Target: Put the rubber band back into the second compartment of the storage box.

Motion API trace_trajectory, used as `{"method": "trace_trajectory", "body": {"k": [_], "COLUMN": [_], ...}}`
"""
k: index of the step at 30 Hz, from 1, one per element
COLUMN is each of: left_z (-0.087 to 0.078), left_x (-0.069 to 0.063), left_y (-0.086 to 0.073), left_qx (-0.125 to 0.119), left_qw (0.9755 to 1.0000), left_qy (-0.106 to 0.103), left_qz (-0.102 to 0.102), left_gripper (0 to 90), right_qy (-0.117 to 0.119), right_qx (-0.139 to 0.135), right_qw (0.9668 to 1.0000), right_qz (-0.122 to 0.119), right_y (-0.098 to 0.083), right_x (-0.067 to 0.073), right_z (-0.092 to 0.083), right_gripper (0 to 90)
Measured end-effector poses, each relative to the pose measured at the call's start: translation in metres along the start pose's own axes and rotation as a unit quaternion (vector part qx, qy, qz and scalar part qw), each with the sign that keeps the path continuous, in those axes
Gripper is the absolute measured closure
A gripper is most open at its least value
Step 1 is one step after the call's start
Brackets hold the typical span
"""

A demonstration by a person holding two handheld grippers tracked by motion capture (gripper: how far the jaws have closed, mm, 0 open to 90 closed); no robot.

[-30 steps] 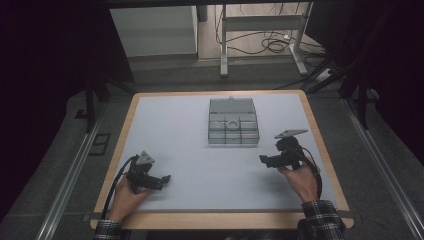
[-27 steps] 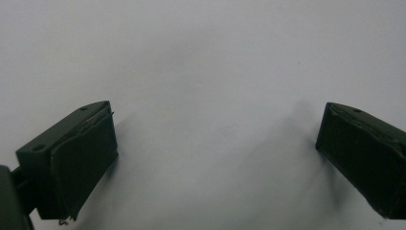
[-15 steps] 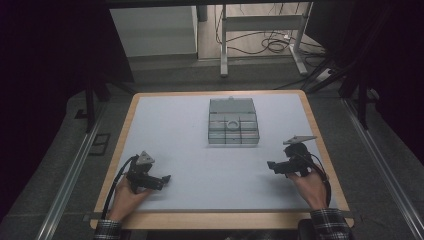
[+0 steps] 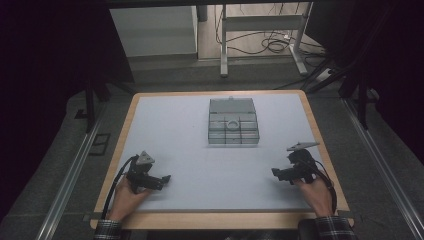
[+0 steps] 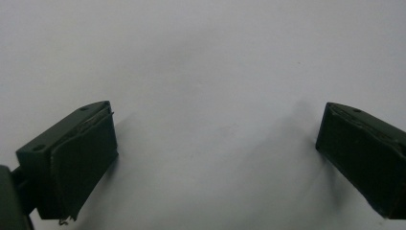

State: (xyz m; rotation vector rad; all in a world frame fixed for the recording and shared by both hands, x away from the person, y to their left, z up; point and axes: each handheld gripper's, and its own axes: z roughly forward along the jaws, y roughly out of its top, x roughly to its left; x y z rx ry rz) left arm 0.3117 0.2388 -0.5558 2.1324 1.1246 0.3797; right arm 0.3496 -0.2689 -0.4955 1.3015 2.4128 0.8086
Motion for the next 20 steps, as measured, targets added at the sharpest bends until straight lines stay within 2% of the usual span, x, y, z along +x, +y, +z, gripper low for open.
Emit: {"method": "trace_trajectory", "body": {"k": [13, 20], "left_z": [0.0, 0.0], "left_x": [0.0, 0.0], "left_y": [0.0, 0.0], "left_qx": [0.0, 0.0], "left_qw": [1.0, 1.0], "left_qy": [0.0, 0.0], "left_qz": [0.0, 0.0], "left_gripper": [0.4, 0.5], "right_qy": [-0.025, -0.018], "right_qx": [0.035, 0.028], "right_qw": [0.9988, 0.9993], "right_qz": [-0.021, -0.019], "right_y": [-0.02, -0.023], "right_x": [0.003, 0.004], "right_z": [0.008, 0.01], "right_gripper": [7.2, 2.8]}}
